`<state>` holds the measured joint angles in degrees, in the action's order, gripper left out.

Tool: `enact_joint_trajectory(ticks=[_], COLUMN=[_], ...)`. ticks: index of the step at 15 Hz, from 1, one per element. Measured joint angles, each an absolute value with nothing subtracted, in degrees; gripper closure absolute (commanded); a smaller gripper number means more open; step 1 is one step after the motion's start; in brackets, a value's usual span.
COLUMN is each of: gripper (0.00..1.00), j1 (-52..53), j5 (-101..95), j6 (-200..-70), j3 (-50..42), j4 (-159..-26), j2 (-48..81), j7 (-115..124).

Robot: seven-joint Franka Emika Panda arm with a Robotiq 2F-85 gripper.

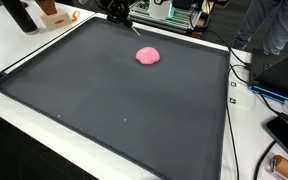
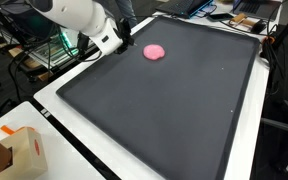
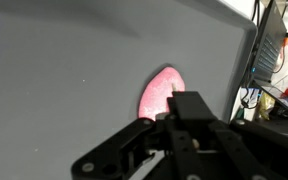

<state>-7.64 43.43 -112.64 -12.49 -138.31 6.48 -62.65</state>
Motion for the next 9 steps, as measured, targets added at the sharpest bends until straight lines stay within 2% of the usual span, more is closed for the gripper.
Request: enact_joint_trajectory(ticks=[9], gripper=[0.97], j1=[-7.9], j5=[44.2], j6=[-119.5], j3=[-8.9], j4=[-136.7], j2=[8.2], j7=[-61.8])
